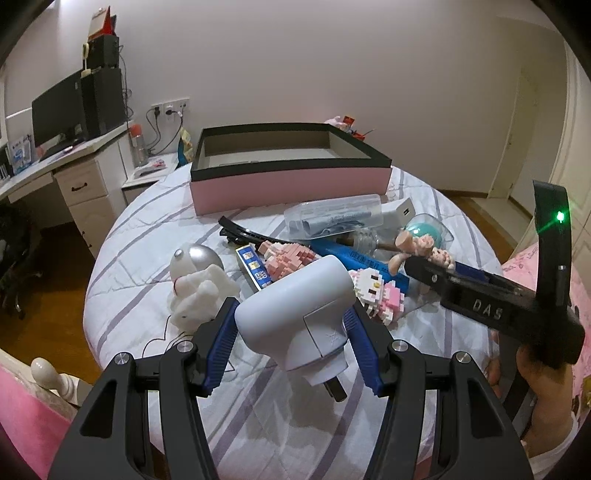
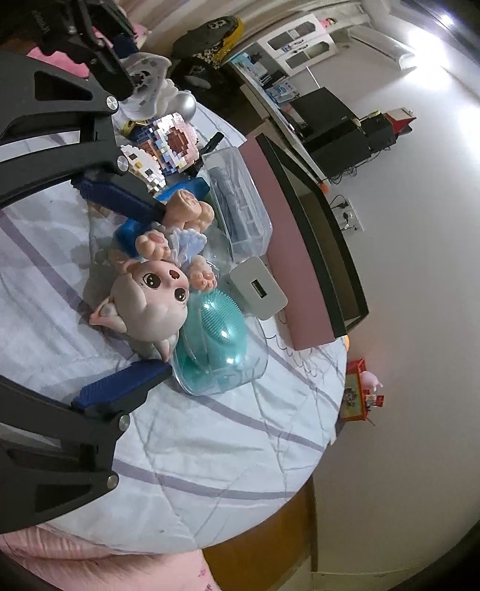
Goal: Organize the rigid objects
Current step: 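Grasp the white hair-dryer toy with the left tool while the right tool grasps the pig doll, then carry the hair-dryer toy and pig doll into the pink box and release, then withdraw both tools from the box back toward the remaining items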
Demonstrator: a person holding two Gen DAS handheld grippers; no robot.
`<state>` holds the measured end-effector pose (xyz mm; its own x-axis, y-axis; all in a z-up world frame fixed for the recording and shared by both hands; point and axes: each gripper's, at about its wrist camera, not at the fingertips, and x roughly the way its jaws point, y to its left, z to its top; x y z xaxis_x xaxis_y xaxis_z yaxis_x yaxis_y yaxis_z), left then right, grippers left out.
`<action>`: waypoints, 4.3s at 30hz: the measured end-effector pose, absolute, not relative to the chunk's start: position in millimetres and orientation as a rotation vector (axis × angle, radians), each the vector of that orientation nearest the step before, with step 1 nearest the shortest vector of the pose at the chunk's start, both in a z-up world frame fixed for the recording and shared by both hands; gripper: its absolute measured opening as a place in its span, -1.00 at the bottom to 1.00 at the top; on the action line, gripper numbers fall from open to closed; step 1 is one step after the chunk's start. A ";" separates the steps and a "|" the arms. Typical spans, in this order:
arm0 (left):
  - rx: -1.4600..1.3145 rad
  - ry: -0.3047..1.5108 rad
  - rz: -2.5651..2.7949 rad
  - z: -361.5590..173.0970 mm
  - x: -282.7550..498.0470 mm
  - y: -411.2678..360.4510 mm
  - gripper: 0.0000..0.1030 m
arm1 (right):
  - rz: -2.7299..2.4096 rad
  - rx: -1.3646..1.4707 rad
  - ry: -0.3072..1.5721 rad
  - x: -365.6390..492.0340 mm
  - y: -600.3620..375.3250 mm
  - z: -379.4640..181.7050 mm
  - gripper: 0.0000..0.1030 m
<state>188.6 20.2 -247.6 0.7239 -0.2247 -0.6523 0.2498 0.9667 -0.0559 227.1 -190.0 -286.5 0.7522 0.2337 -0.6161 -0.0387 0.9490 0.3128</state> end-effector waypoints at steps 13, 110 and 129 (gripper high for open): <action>0.035 0.635 -0.274 -215.9 201.4 14.0 0.05 | 0.195 0.226 0.612 210.0 -186.9 -246.8 0.48; 0.053 0.822 -0.170 -199.9 531.8 23.1 0.73 | 0.183 0.043 0.904 531.2 -165.7 -214.1 0.61; 0.081 0.360 -0.044 -122.0 275.6 38.8 0.99 | 0.197 -0.013 0.442 300.9 -163.4 -136.7 1.00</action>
